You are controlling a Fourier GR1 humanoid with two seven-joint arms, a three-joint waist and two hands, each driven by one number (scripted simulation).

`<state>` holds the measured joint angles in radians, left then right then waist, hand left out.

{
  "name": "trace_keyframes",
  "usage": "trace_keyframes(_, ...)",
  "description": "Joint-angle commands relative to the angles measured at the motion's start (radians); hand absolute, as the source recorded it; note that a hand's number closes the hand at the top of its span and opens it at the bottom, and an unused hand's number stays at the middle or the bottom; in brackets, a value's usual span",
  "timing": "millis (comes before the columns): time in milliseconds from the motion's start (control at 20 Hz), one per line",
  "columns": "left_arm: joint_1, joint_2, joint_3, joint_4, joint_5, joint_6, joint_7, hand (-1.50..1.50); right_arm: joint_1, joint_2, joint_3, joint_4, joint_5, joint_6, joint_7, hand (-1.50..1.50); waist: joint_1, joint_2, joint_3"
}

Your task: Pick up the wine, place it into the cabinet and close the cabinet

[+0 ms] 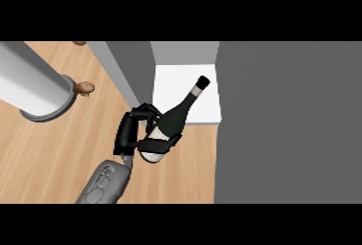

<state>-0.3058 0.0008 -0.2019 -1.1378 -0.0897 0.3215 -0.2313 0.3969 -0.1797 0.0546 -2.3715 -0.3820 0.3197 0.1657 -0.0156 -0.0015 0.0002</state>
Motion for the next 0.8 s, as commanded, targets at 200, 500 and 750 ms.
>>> trace_keyframes(200,-0.124,-0.001,-0.152,0.071,0.06,0.165,0.067,1.5,0.091,-0.036,-0.116,-0.12,-0.137,0.061,0.013,-1.5,-0.006,0.0,0.0)
trace_keyframes(500,-0.343,-0.001,-0.109,0.279,0.191,0.201,0.062,1.5,0.123,-0.003,-0.044,-0.143,-0.07,0.071,0.008,-1.5,-0.025,0.005,-0.001)
trace_keyframes(750,-0.409,-0.001,-0.17,0.361,0.225,0.271,0.093,1.5,0.043,-0.008,-0.077,-0.12,-0.115,0.026,0.059,-1.5,-0.014,0.005,-0.001)
